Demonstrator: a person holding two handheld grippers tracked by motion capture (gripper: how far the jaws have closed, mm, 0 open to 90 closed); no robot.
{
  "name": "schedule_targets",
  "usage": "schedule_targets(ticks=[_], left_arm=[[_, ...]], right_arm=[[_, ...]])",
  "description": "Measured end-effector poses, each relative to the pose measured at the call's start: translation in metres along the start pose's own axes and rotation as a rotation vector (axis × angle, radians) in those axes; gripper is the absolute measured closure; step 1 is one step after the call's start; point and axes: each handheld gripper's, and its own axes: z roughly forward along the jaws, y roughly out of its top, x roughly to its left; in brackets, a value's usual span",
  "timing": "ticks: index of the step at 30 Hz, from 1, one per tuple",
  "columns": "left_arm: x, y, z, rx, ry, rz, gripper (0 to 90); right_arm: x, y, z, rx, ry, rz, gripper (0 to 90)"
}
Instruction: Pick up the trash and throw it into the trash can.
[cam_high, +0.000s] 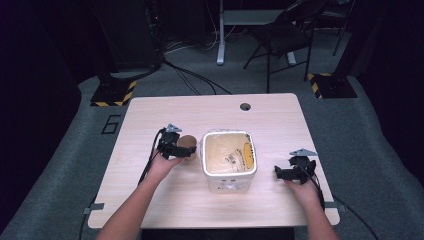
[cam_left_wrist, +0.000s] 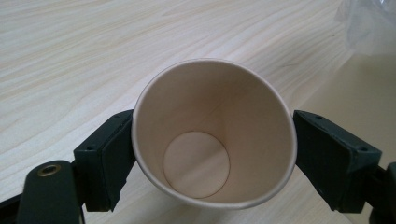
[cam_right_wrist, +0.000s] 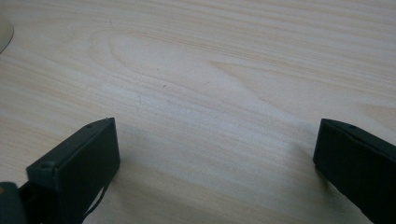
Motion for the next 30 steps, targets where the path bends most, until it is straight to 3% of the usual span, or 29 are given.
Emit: schedule_targets(ticks=[11,17,30], left_arm=[[0.004,0.004,-0.021,-0.014,-0.007,-0.005,17.5],[0.003,0.012,-0.041,-0.026,-0.003,0.027,17.6],[-0.008,0.031,-0.074,-0.029,-0.045,0.077,18.0]], right_arm=[[0.0,0.0,0.0,0.0,0.0,-0.001,0.0],[0.0,0.0,0.0,0.0,0.0,0.0,0.0],[0.0,0.0,0.0,0.0,0.0,0.0,0.0]])
